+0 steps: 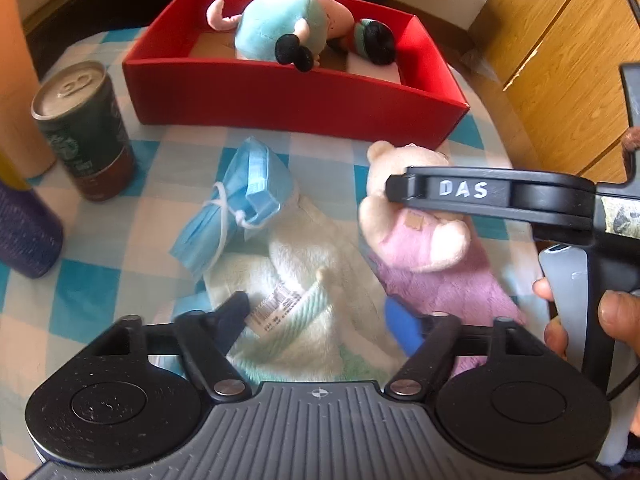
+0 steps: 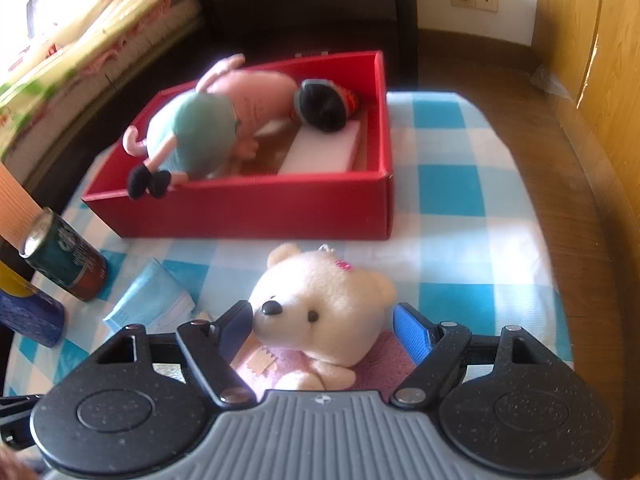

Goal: Organize soft objects
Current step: 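Grasp the white towel with the left gripper while the right gripper grasps the white teddy bear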

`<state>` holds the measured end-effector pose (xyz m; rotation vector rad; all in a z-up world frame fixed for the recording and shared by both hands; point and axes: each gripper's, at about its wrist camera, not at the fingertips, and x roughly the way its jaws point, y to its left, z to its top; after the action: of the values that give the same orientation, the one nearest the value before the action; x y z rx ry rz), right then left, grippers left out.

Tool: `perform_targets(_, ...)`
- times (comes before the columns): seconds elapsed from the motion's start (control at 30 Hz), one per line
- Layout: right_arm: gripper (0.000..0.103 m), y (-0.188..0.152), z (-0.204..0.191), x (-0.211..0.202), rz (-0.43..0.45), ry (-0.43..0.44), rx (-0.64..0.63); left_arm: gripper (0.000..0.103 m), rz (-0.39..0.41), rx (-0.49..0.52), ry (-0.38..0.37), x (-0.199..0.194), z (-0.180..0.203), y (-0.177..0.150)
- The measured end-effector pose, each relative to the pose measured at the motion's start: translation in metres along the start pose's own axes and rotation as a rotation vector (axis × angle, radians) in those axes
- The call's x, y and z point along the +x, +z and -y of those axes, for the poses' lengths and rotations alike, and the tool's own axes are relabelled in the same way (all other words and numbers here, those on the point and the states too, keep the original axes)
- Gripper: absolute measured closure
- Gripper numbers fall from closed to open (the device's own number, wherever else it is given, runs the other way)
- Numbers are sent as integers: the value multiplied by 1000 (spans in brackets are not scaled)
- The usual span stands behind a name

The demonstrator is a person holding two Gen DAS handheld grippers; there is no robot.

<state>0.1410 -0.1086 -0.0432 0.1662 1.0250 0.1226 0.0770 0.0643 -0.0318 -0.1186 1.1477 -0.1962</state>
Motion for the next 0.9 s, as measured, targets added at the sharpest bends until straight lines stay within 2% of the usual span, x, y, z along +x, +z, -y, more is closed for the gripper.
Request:
perform_targets(0.07, 41, 1, 0, 7, -19, 5, 6, 24, -16, 5, 6, 7, 3, 3)
perform_targets(0.2, 39, 1, 0, 20, -54, 23, 23, 19, -48, 41, 56, 26, 8, 0)
perform_targets(0.27, 39, 2, 0, 25, -63, 25, 26, 13, -50, 85, 80, 32, 15, -2)
perform_targets(0.33, 38, 4, -2, 27, -59, 21, 19, 12, -59, 121, 91, 35, 19, -3)
perform_targets(0.37, 38, 4, -4, 27, -56, 19, 11, 14, -60, 142, 105, 36, 22, -5)
perform_targets(0.43, 38, 4, -8, 28, -50, 12, -10, 27, -43, 188, 146, 34, 28, -9)
perform_targets(0.47, 39, 4, -11, 29, -50, 14, -27, 41, -37, 191, 137, 31, 27, -10)
perform_targets(0.5, 40, 4, -14, 29, -50, 15, -45, 63, -33, 185, 135, 27, 25, -10)
perform_targets(0.57, 55, 4, -15, 28, -48, 29, -56, 74, -49, 133, 85, 20, 13, -5)
perform_targets(0.6, 56, 5, -15, 27, -50, 44, -48, 79, -54, 95, 57, 16, 5, -2)
perform_targets(0.73, 61, 11, -4, 17, -44, 107, 14, 80, -29, 41, 6, -5, -10, 4)
perform_targets(0.9, 61, 17, 5, -9, 5, 166, 47, 72, -20, -23, -64, -24, -24, 8)
